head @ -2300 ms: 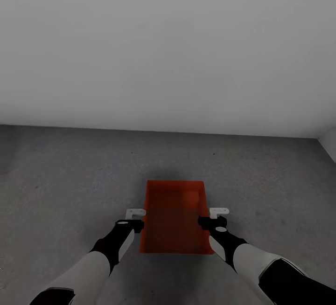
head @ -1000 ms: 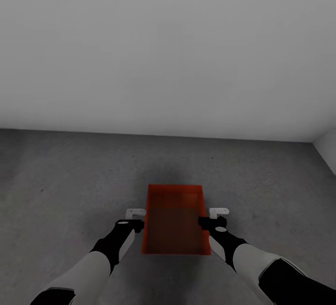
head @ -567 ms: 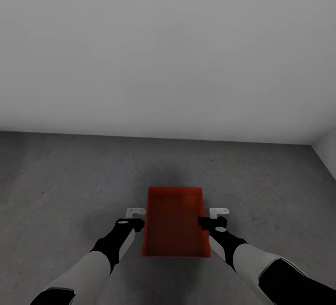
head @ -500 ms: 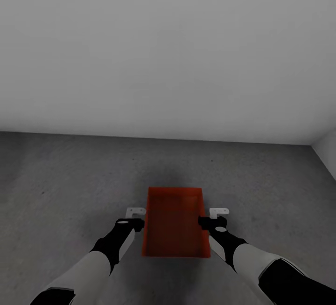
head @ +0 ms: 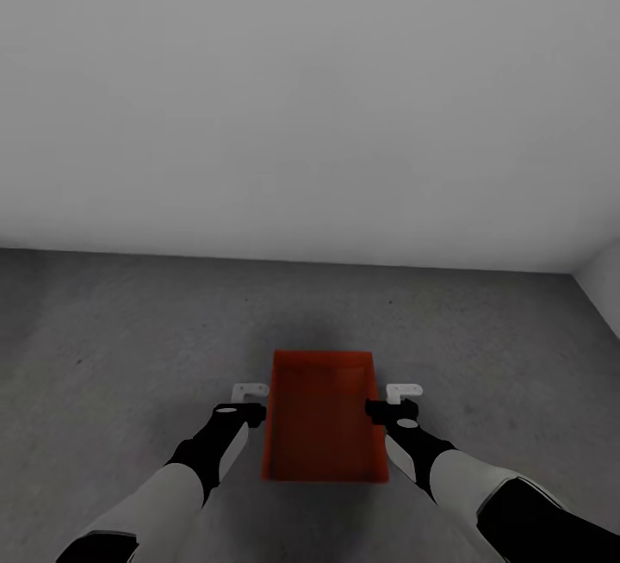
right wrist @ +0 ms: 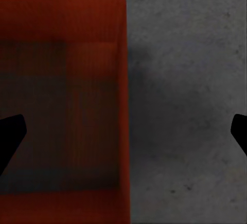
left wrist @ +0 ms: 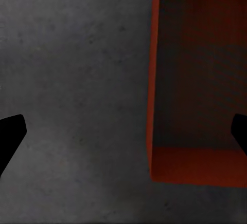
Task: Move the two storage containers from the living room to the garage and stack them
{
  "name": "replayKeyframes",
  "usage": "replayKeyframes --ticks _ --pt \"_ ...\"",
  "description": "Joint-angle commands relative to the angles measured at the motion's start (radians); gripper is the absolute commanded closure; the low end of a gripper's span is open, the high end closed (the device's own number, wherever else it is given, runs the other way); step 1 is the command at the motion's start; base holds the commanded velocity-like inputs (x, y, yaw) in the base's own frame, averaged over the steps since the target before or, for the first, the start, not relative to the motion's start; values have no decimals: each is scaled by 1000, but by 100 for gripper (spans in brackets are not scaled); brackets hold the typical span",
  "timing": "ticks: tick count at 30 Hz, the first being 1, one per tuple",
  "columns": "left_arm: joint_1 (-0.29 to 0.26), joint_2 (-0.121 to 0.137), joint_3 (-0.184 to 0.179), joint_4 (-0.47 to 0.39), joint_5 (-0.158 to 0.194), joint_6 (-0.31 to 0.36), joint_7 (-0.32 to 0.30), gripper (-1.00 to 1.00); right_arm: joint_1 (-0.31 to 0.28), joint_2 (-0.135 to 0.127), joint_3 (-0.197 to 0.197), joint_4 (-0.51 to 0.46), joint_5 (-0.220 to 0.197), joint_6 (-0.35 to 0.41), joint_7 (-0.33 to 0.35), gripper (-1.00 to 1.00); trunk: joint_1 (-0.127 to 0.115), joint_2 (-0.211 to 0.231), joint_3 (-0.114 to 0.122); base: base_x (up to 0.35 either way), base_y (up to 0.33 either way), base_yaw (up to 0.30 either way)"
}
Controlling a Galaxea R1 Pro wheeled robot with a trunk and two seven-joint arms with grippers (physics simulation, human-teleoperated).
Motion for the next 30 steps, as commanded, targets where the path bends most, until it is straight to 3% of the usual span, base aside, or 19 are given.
replayKeyframes --ticks 1,30 --pt "0 -1 0 -2 -3 6 3 -100 0 0 8 1 -9 -3 -3 -100 0 0 1 0 0 0" --pt "0 -2 -1 1 -4 6 -8 -100 0 -1 7 1 -9 -3 -3 -100 0 0 46 0 0 0"
